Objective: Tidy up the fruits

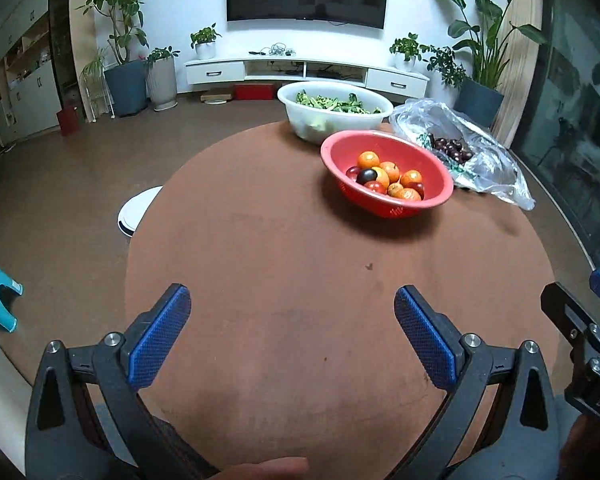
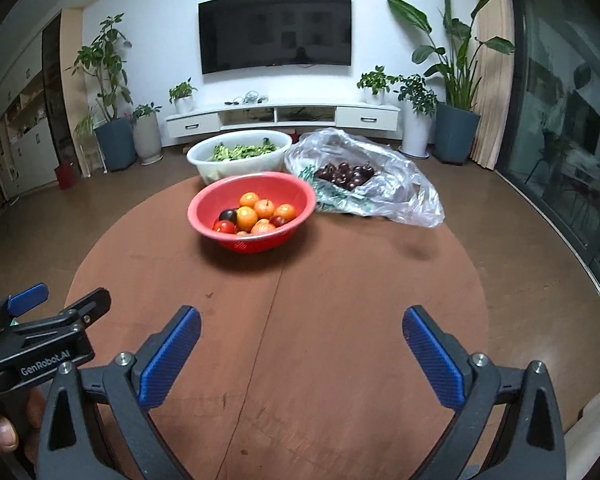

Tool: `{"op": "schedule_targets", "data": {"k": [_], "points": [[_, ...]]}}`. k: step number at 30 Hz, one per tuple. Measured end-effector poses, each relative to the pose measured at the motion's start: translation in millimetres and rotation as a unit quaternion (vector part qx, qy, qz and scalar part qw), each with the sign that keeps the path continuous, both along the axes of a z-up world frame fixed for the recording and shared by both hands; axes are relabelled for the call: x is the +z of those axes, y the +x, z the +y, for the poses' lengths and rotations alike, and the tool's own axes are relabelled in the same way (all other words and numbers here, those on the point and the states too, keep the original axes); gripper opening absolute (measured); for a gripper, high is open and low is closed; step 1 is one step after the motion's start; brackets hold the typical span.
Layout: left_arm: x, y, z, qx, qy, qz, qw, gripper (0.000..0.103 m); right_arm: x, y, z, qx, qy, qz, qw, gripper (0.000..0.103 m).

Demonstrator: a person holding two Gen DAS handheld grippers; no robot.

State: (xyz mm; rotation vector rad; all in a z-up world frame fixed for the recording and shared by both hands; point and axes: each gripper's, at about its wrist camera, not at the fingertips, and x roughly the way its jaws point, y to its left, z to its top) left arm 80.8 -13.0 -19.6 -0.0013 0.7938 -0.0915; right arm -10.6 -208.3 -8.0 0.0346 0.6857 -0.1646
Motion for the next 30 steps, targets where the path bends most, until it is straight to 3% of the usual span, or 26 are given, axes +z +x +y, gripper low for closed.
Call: {"op": "schedule_targets", "data": {"k": [30], "points": [[-7, -2, -8, -0.005, 0.019, -0.002, 0.9998, 0.103, 2, 1, 19, 0.023, -0.003, 0.003, 1.0, 0.103]]}}
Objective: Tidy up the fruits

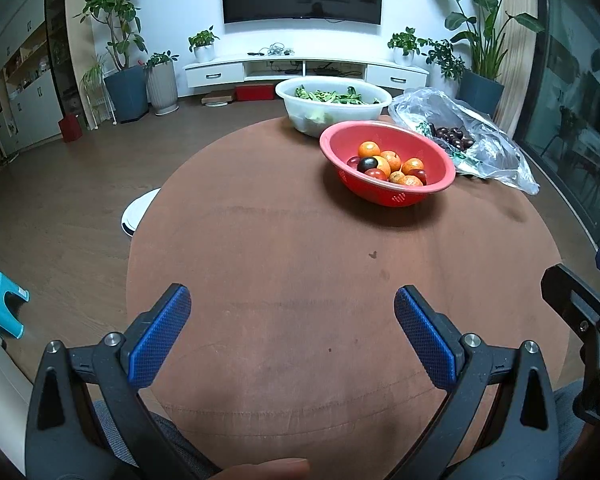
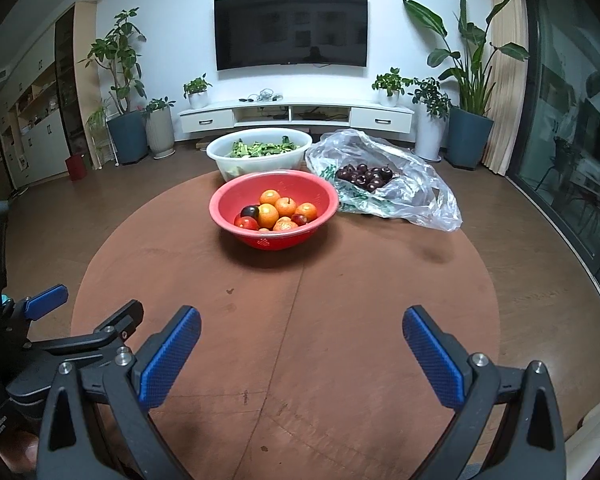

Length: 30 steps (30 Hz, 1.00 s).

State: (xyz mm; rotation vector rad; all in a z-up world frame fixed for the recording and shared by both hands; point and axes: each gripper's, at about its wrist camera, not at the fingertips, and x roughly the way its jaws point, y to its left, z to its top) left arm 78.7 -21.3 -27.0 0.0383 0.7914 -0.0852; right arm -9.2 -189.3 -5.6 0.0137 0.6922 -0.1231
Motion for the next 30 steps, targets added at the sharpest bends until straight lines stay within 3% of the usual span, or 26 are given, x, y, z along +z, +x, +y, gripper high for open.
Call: {"op": "schedule_targets", "data": {"k": [30], "points": [[-3.1, -2.1, 1.6, 0.0, 0.002, -0.001, 1.0, 0.103, 0.5, -0.1, 0.7, 0.0, 0.0, 0.001, 1.0, 0.103]]}}
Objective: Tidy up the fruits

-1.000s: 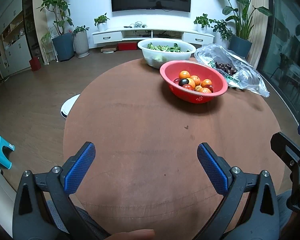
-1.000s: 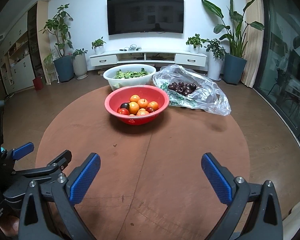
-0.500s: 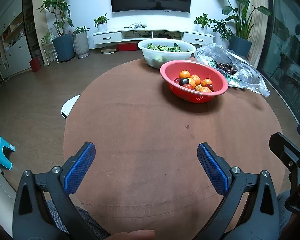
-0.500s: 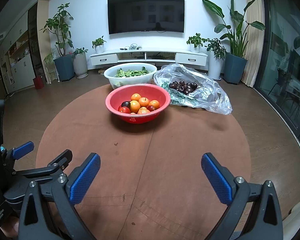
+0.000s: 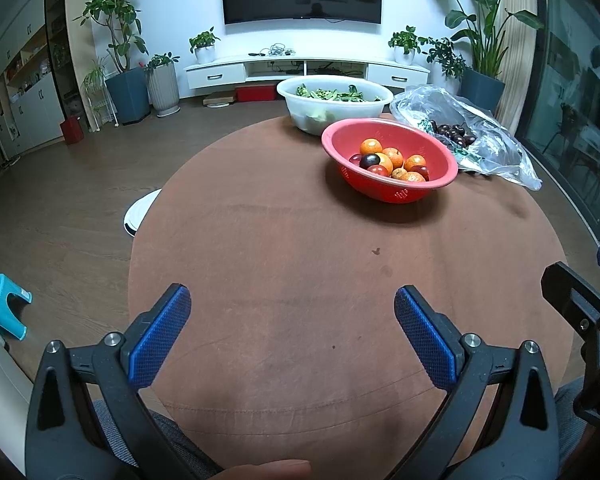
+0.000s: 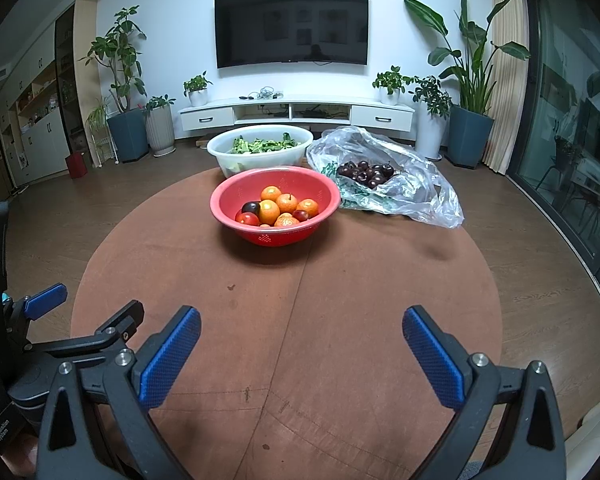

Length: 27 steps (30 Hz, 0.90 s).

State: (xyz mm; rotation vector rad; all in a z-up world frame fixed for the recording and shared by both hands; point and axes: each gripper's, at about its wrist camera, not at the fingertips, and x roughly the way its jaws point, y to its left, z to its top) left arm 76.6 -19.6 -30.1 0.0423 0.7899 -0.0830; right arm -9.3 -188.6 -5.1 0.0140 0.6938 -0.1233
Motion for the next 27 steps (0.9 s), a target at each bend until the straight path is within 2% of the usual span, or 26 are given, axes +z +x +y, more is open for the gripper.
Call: {"op": "schedule_targets", "data": {"k": [27], "points": [[-2.0, -1.0, 1.7, 0.001, 0.001, 0.0, 1.0, 0.103, 1.3, -0.6, 0.5, 0.0, 0.0, 0.0, 1.0, 0.103]]}}
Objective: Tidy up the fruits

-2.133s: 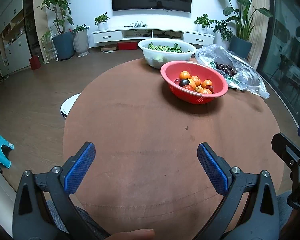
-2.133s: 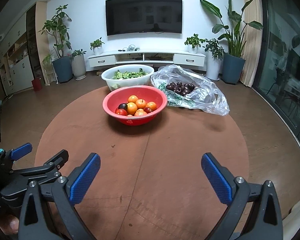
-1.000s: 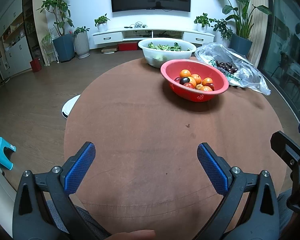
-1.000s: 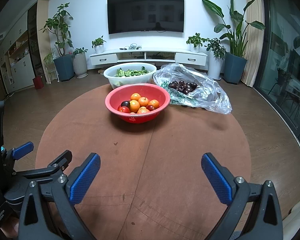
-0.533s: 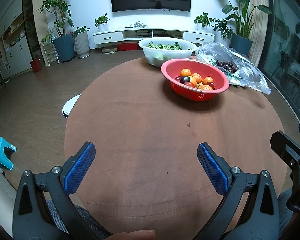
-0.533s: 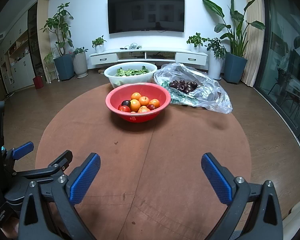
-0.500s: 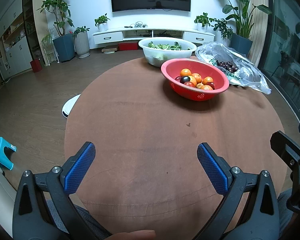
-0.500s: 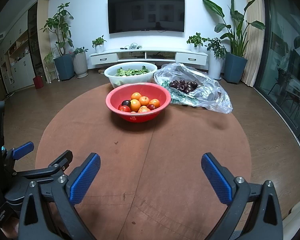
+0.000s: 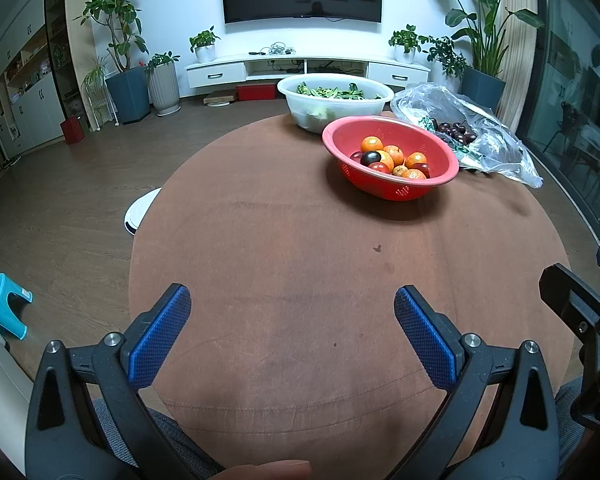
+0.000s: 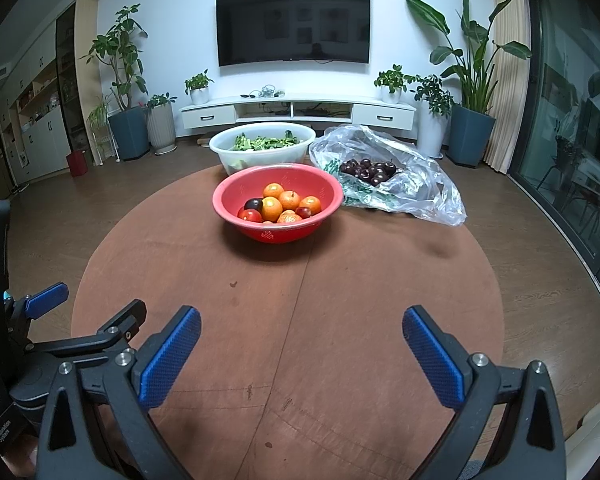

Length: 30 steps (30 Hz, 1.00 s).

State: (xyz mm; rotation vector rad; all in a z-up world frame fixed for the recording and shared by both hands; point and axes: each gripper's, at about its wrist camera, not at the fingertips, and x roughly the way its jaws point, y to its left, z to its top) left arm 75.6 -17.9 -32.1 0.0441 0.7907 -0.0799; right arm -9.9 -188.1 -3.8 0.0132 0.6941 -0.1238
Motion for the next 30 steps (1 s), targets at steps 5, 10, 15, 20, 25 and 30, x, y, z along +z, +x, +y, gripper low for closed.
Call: {"op": "schedule_targets", "data": {"k": [5, 10, 15, 20, 25, 30], "points": [[-0.1, 0.0, 0.2, 0.0, 0.0, 0.0, 1.0, 0.103, 0.2, 0.0, 0.3, 0.0, 0.0, 0.0, 1.0, 0.103], [0.2, 0.0, -0.3, 0.0, 0.0, 0.0, 1.0, 0.103, 0.5, -0.1, 0.2, 0.0, 0.0, 0.0, 1.0, 0.103], [0.2, 0.1, -0.3, 0.0, 0.0, 0.0, 1.0, 0.103, 0.6, -0.1, 0.7, 0.001, 0.0, 0.001, 1.0, 0.103], [-0.8, 0.1, 0.2, -0.001, 0.001, 0.001, 1.0, 0.103, 1.0, -0.3, 0.4, 0.0, 0.0, 0.001, 1.0, 0.103], [-2.7, -0.1, 1.7, -0.001, 0.0, 0.002, 1.0, 0.103, 1.2, -0.4, 0.4, 0.0, -0.001, 0.001, 1.0, 0.103], [-2.6, 0.0, 1.0, 0.0, 0.0, 0.002, 1.0, 0.103, 1.6, -0.4, 0.9, 0.0, -0.001, 0.001, 1.0, 0.103]]}}
